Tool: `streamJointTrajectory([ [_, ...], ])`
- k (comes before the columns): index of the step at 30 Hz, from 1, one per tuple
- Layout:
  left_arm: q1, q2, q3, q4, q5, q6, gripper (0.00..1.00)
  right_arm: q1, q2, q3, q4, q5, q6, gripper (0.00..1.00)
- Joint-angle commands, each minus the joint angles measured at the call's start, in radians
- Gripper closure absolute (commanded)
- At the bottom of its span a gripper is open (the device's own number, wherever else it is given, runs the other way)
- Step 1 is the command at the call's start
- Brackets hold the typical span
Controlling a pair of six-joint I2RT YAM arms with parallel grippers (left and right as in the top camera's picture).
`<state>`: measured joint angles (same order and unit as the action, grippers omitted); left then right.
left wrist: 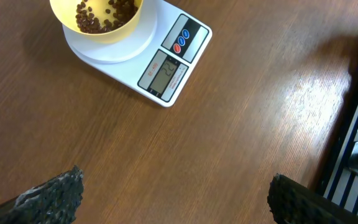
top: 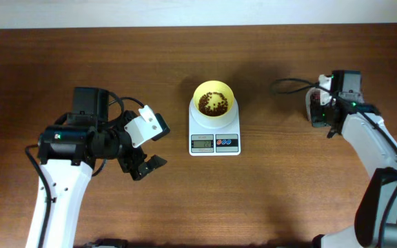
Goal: Scoop item into bowl and weigh 50g on scale
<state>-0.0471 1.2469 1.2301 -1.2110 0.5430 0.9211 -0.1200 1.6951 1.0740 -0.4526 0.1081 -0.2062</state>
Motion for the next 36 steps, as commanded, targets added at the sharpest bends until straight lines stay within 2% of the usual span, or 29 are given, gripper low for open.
streamJointTrajectory([
  [1,0.006,-0.015,-0.003,-0.001,0.014,0.012,0.01,-0.063,-0.006,0.003,-0.004,-0.234,0.07,0.96],
  [4,0.006,-0.015,-0.003,-0.001,0.014,0.012,0.01,-0.121,-0.006,0.003,-0.005,-0.375,0.126,0.96],
  [6,0.006,-0.015,-0.003,-0.001,0.014,0.012,0.01,-0.183,-0.006,0.003,-0.008,-0.467,0.238,0.96],
  [9,0.006,-0.015,-0.003,-0.001,0.014,0.012,0.01,-0.235,-0.006,0.003,-0.031,-0.544,0.324,0.96],
  [15,0.006,-0.015,-0.003,-0.001,0.014,0.012,0.01,-0.262,-0.006,0.003,-0.103,-0.601,0.323,0.96],
  [20,0.006,-0.015,-0.003,-0.001,0.014,0.012,0.01,-0.265,-0.006,0.004,-0.107,-0.519,0.324,0.96],
  [25,0.006,-0.015,-0.003,-0.001,0.014,0.012,0.01,-0.314,-0.019,0.04,-0.109,-0.525,0.358,0.96],
  [32,0.006,-0.015,-0.003,-0.001,0.014,0.012,0.01,-0.359,-0.029,0.06,-0.109,-0.574,0.358,0.96],
  [36,0.006,-0.015,-0.003,-0.001,0.014,0.012,0.01,-0.392,-0.043,0.063,-0.109,-0.672,0.358,0.96],
])
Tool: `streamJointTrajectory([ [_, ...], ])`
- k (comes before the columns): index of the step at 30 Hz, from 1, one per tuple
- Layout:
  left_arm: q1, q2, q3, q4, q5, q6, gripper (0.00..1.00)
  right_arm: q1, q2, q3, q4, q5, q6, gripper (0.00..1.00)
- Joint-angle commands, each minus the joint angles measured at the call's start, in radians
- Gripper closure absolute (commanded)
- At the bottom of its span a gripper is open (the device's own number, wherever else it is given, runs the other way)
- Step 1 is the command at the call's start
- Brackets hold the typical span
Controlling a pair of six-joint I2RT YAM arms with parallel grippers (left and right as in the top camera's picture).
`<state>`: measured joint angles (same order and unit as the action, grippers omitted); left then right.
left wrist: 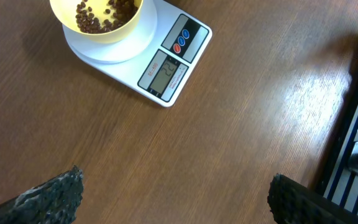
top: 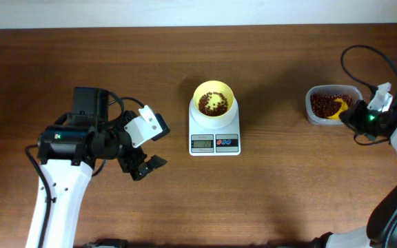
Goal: Scoop item into bowl and weigh 50g on scale
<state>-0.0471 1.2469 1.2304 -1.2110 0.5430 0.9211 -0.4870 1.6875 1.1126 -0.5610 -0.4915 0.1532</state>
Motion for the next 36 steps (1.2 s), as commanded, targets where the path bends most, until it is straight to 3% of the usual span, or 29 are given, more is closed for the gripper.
streamJointTrajectory([
  [1,0.006,-0.015,-0.003,-0.001,0.014,0.012,0.01,-0.032,-0.036,0.024,-0.001,-0.089,-0.001,0.96],
  [15,0.006,-0.015,-0.003,-0.001,0.014,0.012,0.01,-0.154,-0.036,0.025,-0.02,-0.318,0.021,0.96],
  [36,0.006,-0.015,-0.003,-0.001,0.014,0.012,0.01,-0.154,-0.036,0.025,0.0,-0.584,0.025,0.96],
])
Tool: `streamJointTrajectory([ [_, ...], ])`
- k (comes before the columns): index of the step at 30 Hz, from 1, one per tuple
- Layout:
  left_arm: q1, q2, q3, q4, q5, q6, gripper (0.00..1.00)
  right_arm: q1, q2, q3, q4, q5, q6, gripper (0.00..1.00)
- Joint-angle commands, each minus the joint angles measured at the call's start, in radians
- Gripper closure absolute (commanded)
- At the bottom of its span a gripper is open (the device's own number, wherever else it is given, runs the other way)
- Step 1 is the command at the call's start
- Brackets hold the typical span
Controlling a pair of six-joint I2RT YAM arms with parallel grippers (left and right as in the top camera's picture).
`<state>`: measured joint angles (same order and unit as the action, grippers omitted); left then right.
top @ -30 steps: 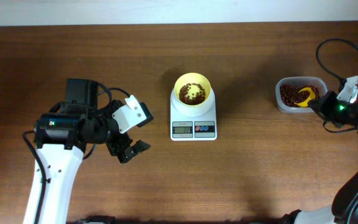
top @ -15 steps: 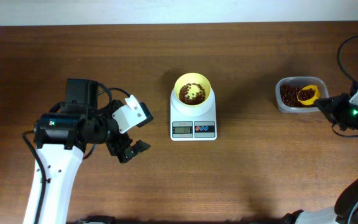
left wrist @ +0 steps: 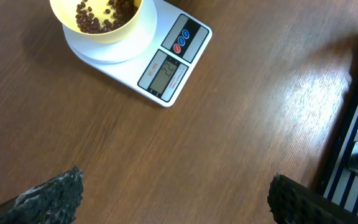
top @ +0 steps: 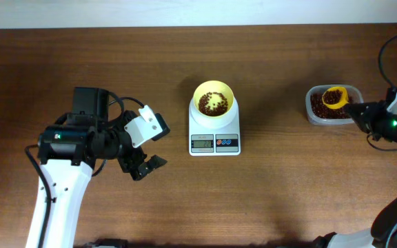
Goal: Scoop item into bowl and weigh 50g on scale
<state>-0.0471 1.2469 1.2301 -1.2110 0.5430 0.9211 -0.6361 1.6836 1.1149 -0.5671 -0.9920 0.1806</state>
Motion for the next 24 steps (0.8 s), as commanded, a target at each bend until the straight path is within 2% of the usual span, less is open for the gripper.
streamJointTrajectory([
  [1,0.006,-0.015,-0.003,-0.001,0.014,0.012,0.01,-0.004,-0.032,0.023,0.006,-0.111,-0.003,0.96],
  [5,0.006,-0.015,-0.003,-0.001,0.014,0.012,0.01,0.024,-0.032,0.023,0.006,-0.157,-0.003,0.96],
  [10,0.006,-0.015,-0.003,-0.001,0.014,0.012,0.01,0.137,-0.032,0.023,0.016,-0.157,0.032,0.96],
  [17,0.006,-0.015,-0.003,-0.001,0.014,0.012,0.01,0.38,-0.032,0.023,0.236,-0.161,0.23,0.96],
  [21,0.006,-0.015,-0.003,-0.001,0.014,0.012,0.01,0.497,-0.032,0.023,0.289,-0.158,0.231,0.96],
  [24,0.006,-0.015,-0.003,-0.001,0.014,0.012,0.01,0.584,-0.032,0.023,0.334,-0.087,0.224,0.96],
])
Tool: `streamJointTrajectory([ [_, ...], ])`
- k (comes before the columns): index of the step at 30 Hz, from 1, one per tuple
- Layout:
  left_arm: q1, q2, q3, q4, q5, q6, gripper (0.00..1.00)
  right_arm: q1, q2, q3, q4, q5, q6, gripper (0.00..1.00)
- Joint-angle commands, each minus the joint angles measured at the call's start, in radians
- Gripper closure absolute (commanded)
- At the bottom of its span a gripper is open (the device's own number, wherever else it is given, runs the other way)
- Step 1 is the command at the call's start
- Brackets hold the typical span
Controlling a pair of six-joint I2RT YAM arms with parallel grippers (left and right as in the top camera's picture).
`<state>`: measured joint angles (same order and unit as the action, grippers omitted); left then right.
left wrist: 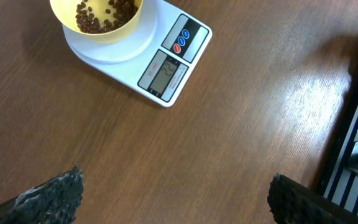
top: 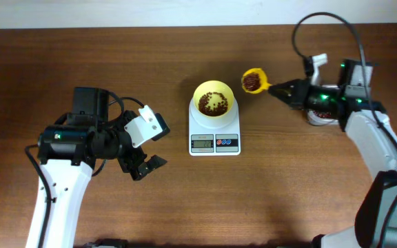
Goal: Scoop item into bowl and weigh 50g on scale
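A yellow bowl holding brown beans stands on the white scale. The left wrist view shows the bowl and the scale with its display lit. My right gripper is shut on the handle of a yellow scoop full of beans, held just right of the bowl's rim. My left gripper stands open over bare table, left of the scale, with nothing between its fingertips.
The clear container of beans sits at the right, mostly hidden under my right arm. A black cable arches over the back right. The table's edge and dark framework show at the right of the left wrist view.
My right gripper has moved left with the filled scoop, from over the bean container to just beside the bowl's right rim. The left arm has not moved.
My right gripper was over the bean container. Then it sat to the container's right with the scoop down in the beans. Then it held the scoop, full, above the container, and now beside the bowl. The left arm stayed still throughout.
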<state>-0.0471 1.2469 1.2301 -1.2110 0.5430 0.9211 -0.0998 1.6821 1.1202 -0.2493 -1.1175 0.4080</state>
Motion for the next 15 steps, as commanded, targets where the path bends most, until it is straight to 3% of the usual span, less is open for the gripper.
streamJointTrajectory([
  [1,0.006,-0.015,-0.003,-0.001,0.014,0.012,0.01,0.081,-0.03,0.017,0.023,0.079,-0.003,0.96],
  [9,0.006,-0.015,-0.003,-0.001,0.014,0.012,0.01,0.208,-0.03,0.017,0.064,0.266,-0.014,0.96],
  [15,0.006,-0.015,-0.003,-0.001,0.014,0.012,0.01,0.243,-0.024,0.017,0.067,0.266,-0.307,0.96],
])
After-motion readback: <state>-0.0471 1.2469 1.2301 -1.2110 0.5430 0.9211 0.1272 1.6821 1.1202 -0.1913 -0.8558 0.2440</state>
